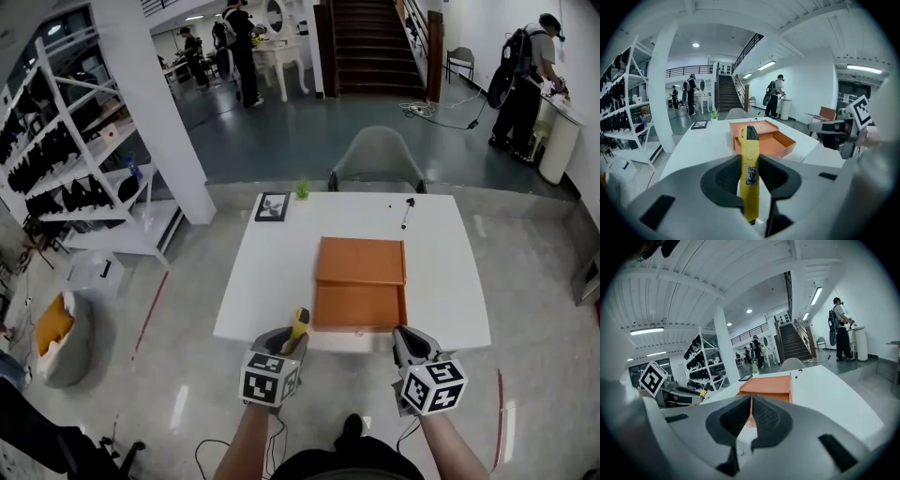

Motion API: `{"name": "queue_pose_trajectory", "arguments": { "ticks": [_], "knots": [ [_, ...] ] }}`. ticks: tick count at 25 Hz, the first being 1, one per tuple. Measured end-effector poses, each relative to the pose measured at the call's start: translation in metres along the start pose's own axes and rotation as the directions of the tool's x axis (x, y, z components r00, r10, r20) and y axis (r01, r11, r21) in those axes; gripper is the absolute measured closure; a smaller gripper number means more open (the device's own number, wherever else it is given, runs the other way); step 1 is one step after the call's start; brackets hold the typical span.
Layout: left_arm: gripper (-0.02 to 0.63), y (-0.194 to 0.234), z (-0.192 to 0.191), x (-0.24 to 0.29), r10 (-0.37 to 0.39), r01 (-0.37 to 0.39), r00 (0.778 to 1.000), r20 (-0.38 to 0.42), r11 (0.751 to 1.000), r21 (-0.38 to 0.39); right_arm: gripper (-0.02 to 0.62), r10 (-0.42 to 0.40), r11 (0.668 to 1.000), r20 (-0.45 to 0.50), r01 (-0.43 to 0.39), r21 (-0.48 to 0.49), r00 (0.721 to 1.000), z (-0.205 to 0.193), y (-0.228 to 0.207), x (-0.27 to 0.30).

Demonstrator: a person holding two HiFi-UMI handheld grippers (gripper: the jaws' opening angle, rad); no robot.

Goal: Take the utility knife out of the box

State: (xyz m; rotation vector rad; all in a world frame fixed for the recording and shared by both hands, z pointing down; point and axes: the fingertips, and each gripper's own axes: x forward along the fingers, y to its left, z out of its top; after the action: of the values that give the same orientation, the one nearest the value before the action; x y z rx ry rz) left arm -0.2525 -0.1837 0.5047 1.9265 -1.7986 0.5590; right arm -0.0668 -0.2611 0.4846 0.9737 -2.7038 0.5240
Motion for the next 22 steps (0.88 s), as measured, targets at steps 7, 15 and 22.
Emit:
{"name": "queue_pose_trajectory", "arguments": {
  "ticks": [7,15,22],
  "knots": [
    [0.492,0.011,-0.013,-0.010,0.051,-0.051,0.999,0.010,0.997,-0.050,0.592,0.009,1.000,-0.004,-0.009,-0.013,1.000,0.000,0.006,0.003],
    [0.492,0.023,-0.022,-0.014,0.092,-0.087,0.995,0.033,0.989,-0.119,0.594,0.019,1.000,-0.014,-0.019,-0.023,1.000,-0.003,0.011,0.007],
    [0.492,0.023,-0.025,-0.014,0.094,-0.087,0.995,0.038,0.984,-0.155,0.595,0.018,0.999,-0.025,-0.019,-0.040,1.000,-0.003,0.014,0.006]
  ]
}}
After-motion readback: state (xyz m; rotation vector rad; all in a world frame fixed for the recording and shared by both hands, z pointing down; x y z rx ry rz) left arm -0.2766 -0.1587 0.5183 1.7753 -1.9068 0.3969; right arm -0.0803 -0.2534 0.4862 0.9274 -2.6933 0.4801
